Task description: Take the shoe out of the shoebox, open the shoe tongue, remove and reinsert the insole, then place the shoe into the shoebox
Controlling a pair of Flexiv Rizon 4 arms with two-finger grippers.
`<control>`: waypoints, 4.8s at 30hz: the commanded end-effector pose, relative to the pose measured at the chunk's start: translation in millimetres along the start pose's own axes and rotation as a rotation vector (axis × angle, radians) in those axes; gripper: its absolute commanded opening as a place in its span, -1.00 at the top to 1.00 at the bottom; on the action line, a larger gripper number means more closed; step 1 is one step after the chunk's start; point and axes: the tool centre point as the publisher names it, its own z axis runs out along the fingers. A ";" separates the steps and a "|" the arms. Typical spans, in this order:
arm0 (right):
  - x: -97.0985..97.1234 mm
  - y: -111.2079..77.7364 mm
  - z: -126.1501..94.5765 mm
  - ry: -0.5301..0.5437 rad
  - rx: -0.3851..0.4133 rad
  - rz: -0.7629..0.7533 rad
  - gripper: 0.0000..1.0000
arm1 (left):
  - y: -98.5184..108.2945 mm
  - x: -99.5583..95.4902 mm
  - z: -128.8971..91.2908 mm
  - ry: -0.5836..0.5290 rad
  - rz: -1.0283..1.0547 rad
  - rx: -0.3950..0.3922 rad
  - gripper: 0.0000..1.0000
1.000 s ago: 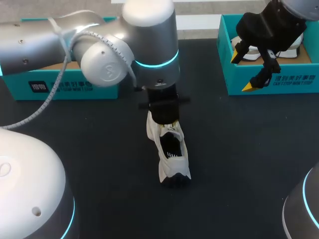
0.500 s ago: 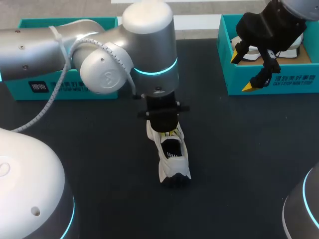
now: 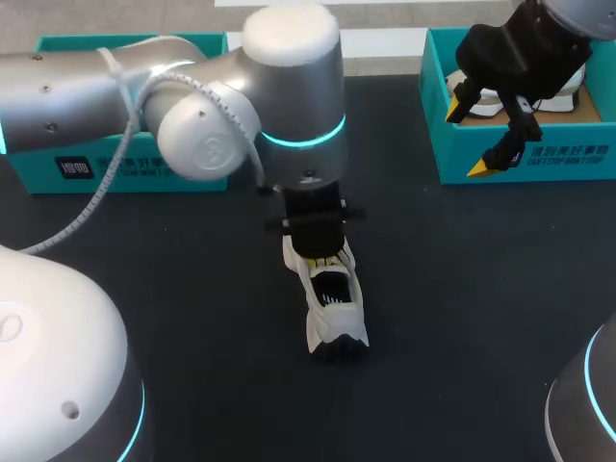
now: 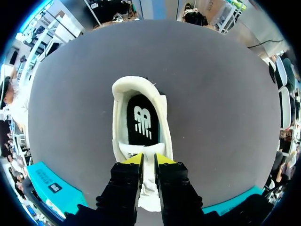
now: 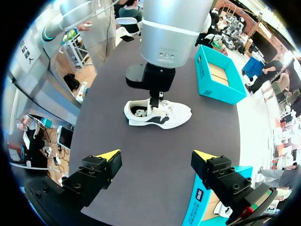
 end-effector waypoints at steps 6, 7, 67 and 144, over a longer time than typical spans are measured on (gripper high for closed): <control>-2.4 0.6 1.0 0.004 0.002 0.001 -1.00 | -11.1 9.3 -31.1 0.039 -0.172 -0.041 0.46; -2.4 0.6 1.0 0.004 0.002 0.001 -1.00 | -12.5 12.0 -34.0 0.056 -0.205 -0.052 0.36; -2.4 0.6 1.0 0.004 0.002 0.001 -1.00 | -90.8 28.3 -30.3 0.014 -1.379 -0.003 -1.00; -2.4 0.6 1.0 0.004 0.002 0.001 -1.00 | -69.0 63.8 -114.5 0.150 -1.325 0.060 1.00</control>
